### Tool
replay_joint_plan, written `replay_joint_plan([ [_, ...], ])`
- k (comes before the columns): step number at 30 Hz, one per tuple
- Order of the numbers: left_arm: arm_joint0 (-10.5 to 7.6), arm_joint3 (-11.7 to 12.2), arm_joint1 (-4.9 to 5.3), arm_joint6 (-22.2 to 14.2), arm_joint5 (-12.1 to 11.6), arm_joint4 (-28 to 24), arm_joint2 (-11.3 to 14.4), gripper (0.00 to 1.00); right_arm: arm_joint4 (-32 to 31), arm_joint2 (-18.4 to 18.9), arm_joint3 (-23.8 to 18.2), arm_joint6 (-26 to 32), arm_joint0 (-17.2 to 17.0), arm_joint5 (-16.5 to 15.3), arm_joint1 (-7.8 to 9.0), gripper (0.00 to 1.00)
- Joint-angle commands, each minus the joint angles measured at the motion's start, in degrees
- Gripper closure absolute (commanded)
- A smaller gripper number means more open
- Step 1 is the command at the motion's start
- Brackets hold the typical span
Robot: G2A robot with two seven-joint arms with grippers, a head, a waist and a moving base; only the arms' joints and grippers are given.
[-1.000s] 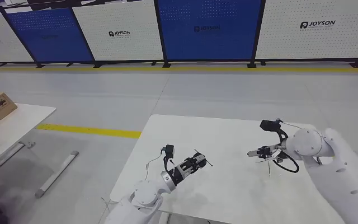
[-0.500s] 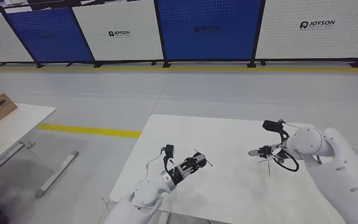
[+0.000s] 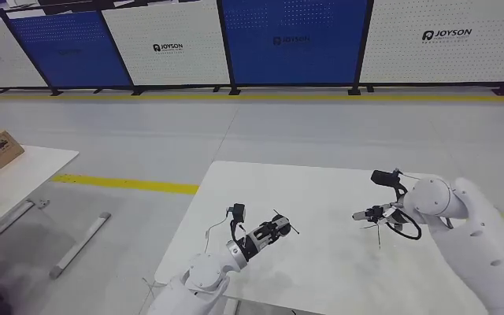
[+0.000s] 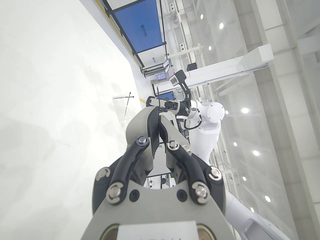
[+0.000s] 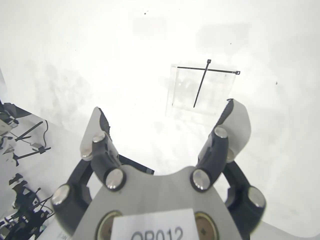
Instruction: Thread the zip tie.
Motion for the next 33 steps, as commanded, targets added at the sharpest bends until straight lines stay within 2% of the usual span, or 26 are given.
replay_joint_plan([
  [1,0.0,0.0,0.0,0.0,0.0,0.0,0.0,1.0,0.0,0.0,0.0,0.0,0.0,0.0,0.0,0.0],
  [12,0.0,0.0,0.0,0.0,0.0,0.0,0.0,1.0,0.0,0.0,0.0,0.0,0.0,0.0,0.0,0.0],
  [15,0.0,0.0,0.0,0.0,0.0,0.0,0.0,1.0,0.89,0.51,0.23,-0.96,-0.99,-1.79,0.15,0.0],
  [16,0.0,0.0,0.0,0.0,0.0,0.0,0.0,1.0,1.26,0.78,0.51,-0.46,-1.07,-1.21,0.2,0.0],
  [18,0.0,0.0,0.0,0.0,0.0,0.0,0.0,1.0,0.13,0.44,1.72,0.0,-0.51,3.68,0.12,0.0],
  [19,0.0,0.0,0.0,0.0,0.0,0.0,0.0,1.0,-0.95,-0.21,1.31,-0.01,-0.24,4.69,-0.02,0.0],
  [21,0.0,0.0,0.0,0.0,0.0,0.0,0.0,1.0,-1.23,-1.21,0.68,0.0,-0.1,3.5,-0.23,0.0],
  [32,0.0,0.0,0.0,0.0,0.0,0.0,0.0,1.0,-1.26,-1.16,0.73,-0.1,-0.08,3.53,-0.23,0.0],
  [33,0.0,0.0,0.0,0.0,0.0,0.0,0.0,1.0,-1.02,-1.21,0.68,-1.11,-0.68,2.74,-0.25,0.0],
])
